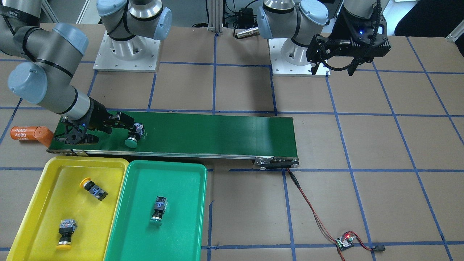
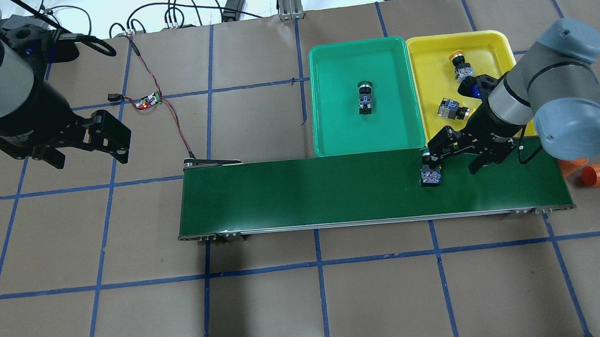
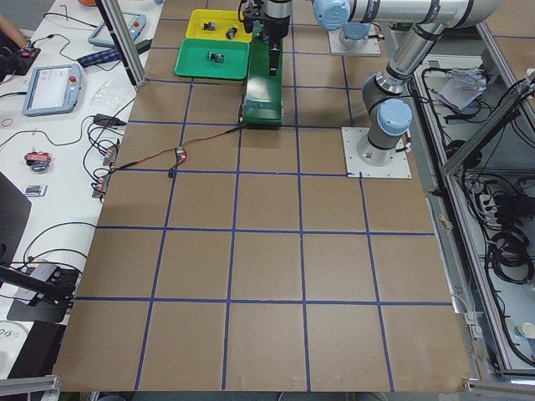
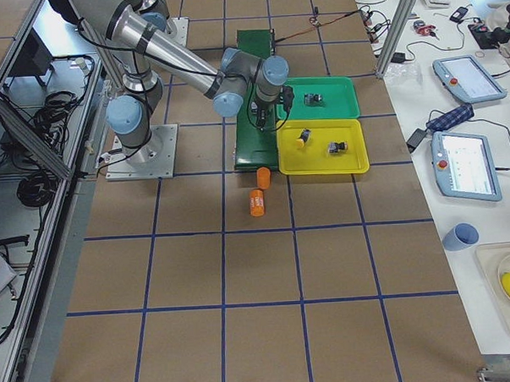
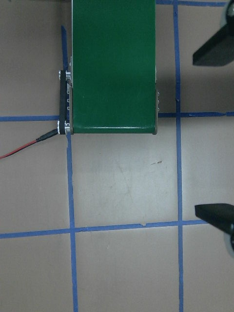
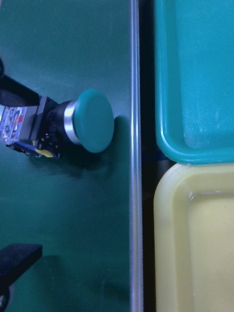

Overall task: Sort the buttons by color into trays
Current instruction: 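Grasp the green-capped button with the right gripper and lift it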

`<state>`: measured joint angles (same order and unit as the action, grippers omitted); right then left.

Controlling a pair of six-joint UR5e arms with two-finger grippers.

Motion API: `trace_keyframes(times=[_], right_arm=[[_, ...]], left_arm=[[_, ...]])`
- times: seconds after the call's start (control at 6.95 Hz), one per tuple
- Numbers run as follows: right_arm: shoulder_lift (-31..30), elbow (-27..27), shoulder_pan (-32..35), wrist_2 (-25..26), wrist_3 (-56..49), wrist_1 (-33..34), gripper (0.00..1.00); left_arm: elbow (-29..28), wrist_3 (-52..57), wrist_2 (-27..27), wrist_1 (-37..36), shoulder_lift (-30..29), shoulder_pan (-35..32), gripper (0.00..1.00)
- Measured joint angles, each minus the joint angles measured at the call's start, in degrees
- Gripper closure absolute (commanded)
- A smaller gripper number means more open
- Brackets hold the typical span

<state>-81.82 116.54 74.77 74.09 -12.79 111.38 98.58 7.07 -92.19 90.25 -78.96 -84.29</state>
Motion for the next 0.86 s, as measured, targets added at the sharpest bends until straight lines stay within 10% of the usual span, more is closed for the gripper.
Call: trace_keyframes(times=[0.43,0.72,0.86], right_arm=[[0.3,0.0,0.0,0.0,0.0,0.2,0.08],[0.9,-0.2,0.0,0.1,0.7,0.5,0.94],[1.1,-0.6,0.0,0.2,1.8,0.5,1.0]], left_arm=[[0.1,-0.1,0.1,-0.1,-0.2,0.0,0.0],[0.0,-0.1,0.0,-0.1,-0.4,0.0,0.0],[0.0,-0.2,0.1,-0.2,-0.4,0.0,0.0]])
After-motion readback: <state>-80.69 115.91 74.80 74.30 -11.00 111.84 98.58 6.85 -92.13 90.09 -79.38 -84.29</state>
